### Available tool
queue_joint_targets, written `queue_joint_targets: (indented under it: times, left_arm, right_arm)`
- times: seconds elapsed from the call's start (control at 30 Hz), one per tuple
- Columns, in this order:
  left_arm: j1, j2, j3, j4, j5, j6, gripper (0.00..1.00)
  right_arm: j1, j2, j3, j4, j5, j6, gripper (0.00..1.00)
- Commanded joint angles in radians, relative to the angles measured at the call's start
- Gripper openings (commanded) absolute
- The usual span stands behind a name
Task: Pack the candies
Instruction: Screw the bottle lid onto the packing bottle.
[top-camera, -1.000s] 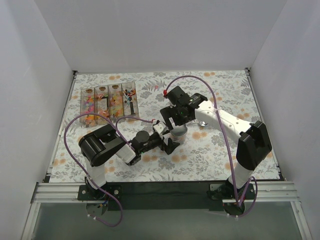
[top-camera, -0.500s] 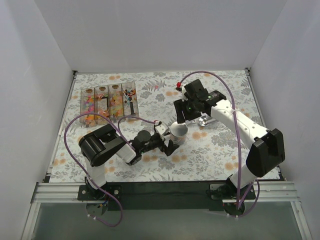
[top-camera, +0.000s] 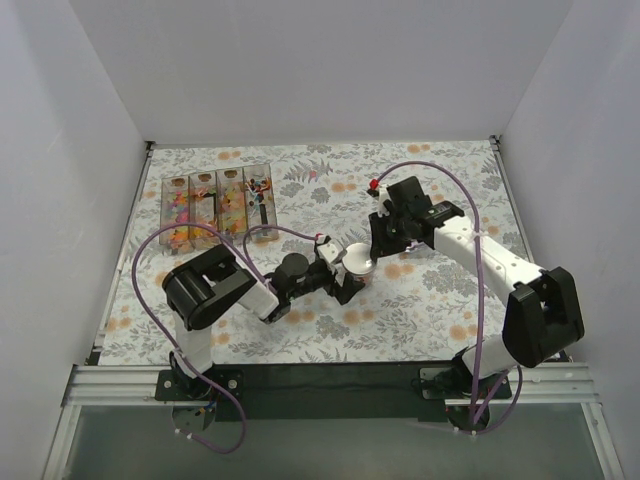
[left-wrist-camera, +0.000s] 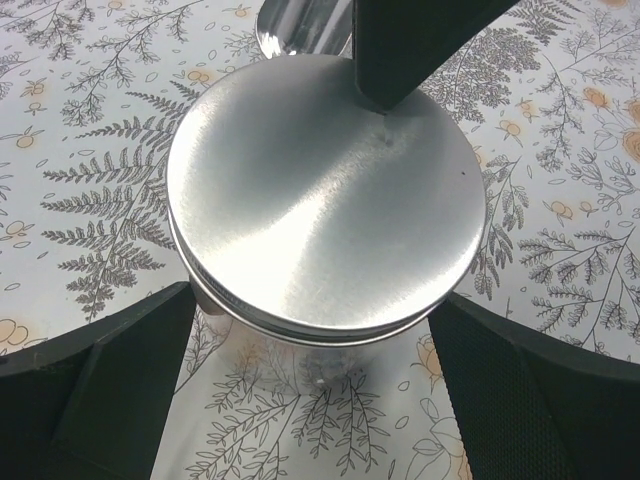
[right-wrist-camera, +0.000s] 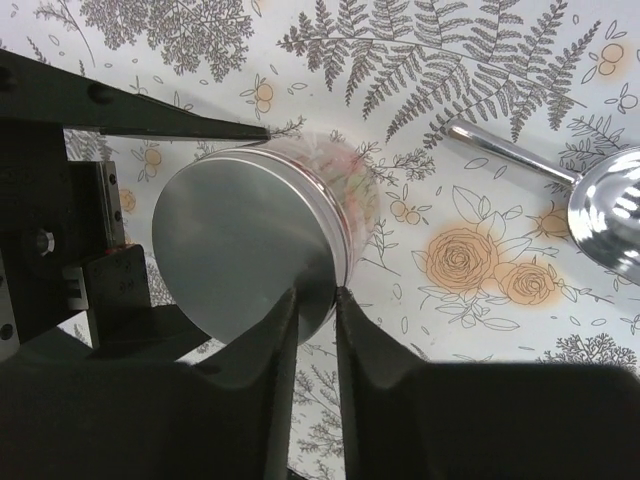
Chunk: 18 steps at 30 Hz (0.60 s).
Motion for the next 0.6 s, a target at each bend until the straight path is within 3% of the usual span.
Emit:
queue_joint_targets:
  times: [0.0,0.07,0.4,0.57]
  left_arm:
    - [-0.006,0.017,0.04,0.004,0.056,0.019,0.98]
    - [-0.006,0.029,0.051,0.007,0.059,0.018,0.98]
    - [-0.006,0.072,0.068,0.035,0.064,0.004,0.97]
    - [-0.006,0.083,0.06,0.052,0.053,-0.014,0.82]
  right_arm:
    - [0.01,0.01,-0.054,0.027,-0.046,-0.009,0.22]
    - [0.01,0.01,-0.061,0.036,-0.063,0.002,0.17]
    - [0.01,0.004,-0.128,0.079,-0.106,0.051,0.11]
    - [0.01,-0.022,-0.162,0.076,-0.134,0.109,0.07]
